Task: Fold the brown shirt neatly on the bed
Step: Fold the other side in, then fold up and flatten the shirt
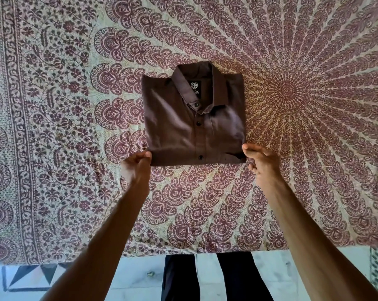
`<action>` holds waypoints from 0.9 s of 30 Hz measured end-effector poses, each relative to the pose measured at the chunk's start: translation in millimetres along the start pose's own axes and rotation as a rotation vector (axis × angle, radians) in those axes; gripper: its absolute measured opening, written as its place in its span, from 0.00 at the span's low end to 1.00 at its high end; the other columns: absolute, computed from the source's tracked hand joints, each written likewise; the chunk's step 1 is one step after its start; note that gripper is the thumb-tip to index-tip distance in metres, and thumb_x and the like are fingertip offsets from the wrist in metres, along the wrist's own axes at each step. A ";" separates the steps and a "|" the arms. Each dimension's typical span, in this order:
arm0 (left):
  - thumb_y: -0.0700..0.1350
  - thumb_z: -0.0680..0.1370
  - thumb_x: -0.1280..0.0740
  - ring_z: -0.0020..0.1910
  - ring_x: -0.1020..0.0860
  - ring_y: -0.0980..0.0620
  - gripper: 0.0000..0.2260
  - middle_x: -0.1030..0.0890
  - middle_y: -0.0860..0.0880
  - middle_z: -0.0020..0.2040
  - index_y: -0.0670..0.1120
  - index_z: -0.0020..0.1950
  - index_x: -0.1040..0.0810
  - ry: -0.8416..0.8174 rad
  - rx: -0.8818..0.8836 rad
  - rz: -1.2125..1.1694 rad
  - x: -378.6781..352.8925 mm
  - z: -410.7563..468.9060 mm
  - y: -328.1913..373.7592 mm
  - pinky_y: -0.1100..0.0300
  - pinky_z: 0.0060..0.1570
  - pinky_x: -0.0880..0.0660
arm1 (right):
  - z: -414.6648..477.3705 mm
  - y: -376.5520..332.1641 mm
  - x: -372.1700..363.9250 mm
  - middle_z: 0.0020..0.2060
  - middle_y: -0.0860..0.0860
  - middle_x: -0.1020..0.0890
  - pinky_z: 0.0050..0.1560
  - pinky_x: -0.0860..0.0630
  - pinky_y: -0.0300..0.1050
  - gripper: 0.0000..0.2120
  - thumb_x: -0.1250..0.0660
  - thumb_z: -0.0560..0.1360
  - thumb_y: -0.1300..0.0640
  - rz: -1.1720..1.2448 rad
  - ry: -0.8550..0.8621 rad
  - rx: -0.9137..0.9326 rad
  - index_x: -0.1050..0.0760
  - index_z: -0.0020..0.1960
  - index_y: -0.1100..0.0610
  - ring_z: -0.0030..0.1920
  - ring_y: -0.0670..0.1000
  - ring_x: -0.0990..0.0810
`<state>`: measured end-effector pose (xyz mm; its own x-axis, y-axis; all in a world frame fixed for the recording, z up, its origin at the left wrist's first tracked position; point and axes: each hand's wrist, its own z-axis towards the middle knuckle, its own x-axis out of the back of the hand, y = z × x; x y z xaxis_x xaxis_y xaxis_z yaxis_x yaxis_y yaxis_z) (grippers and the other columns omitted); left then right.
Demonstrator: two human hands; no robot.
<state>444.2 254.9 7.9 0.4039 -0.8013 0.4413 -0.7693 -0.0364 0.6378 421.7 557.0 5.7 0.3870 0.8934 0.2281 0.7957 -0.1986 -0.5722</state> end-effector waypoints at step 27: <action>0.48 0.80 0.39 0.43 0.25 0.47 0.09 0.21 0.45 0.44 0.44 0.51 0.24 -0.035 -0.166 0.331 -14.8 29.0 14.7 0.57 0.38 0.29 | 13.7 -4.1 -38.5 0.46 0.52 0.16 0.31 0.30 0.36 0.07 0.36 0.77 0.57 -0.489 0.313 0.379 0.21 0.51 0.58 0.39 0.48 0.22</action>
<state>412.6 248.9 -7.6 0.1274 -0.7735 0.6209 -0.7635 0.3231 0.5591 397.2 529.0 -11.5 0.1870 0.6746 0.7141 0.7172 0.4030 -0.5685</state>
